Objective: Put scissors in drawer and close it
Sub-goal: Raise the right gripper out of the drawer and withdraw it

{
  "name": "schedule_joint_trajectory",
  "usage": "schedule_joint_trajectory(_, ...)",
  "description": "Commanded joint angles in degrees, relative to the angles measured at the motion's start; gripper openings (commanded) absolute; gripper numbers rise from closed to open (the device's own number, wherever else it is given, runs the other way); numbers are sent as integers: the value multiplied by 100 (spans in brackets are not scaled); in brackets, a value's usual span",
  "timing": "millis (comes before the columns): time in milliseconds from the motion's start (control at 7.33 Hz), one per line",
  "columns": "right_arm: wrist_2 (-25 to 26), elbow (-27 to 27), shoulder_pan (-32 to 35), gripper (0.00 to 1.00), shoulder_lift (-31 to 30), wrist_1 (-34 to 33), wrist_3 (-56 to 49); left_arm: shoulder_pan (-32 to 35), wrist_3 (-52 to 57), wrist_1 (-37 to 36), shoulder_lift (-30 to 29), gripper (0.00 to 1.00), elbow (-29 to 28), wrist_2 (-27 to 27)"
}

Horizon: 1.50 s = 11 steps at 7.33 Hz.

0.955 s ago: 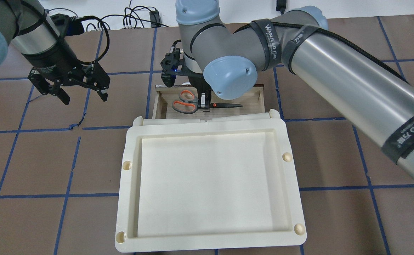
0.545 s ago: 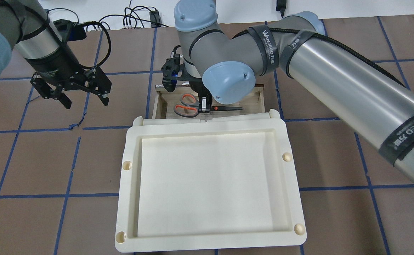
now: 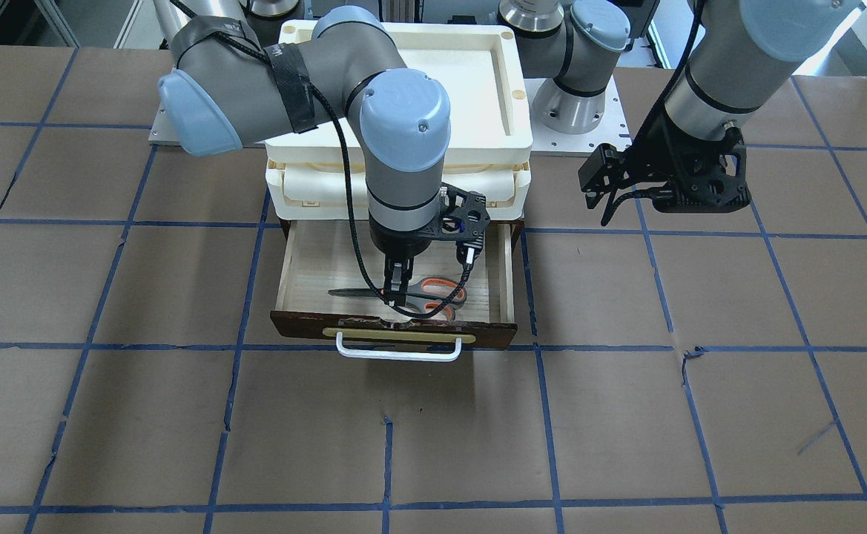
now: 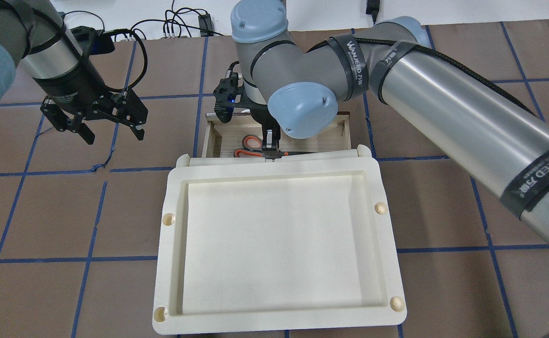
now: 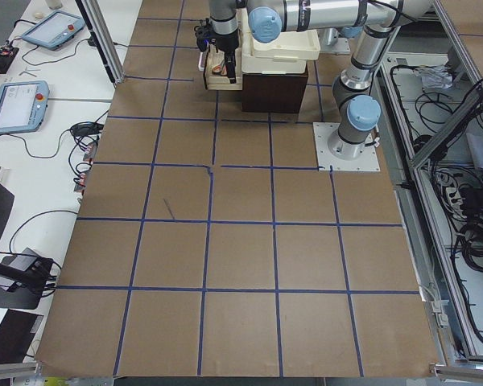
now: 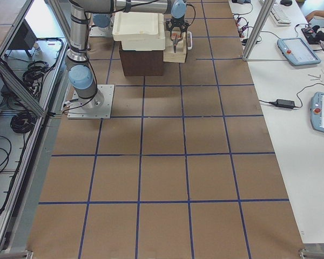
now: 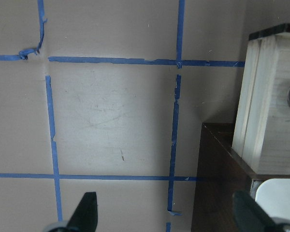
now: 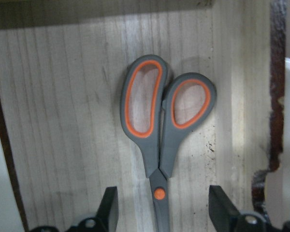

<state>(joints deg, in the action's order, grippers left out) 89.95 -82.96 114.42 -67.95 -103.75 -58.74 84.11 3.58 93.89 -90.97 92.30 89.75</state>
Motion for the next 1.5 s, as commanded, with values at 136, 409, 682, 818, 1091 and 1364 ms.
schedule_joint_trajectory(136, 40, 148, -514, 77, -629, 83, 222, 0, -7, -3, 0, 100, -1, 8)
schedule_joint_trajectory(409, 23, 96, -1234, 78, -1200, 397, 1062, -9, 2, -3, 0, 100, -19, 8)
schedule_joint_trajectory(682, 40, 87, -1946, 85, -1509, 854, 2508, -18, -7, -46, 0, 100, -1, -1)
schedule_joint_trajectory(818, 49, 61, -2280, 94, -1537, 934, 2934, -26, -24, -72, -17, 100, -1, -1)
schedule_joint_trajectory(1091, 397, 52, -2521, 100, -1581, 1048, 4074, -70, -59, -788, -166, 100, -115, -19)
schedule_joint_trajectory(1364, 36, -44, -2338, 100, -1922, 1522, 5518, 191, -33, -1178, -568, 100, -203, -106)
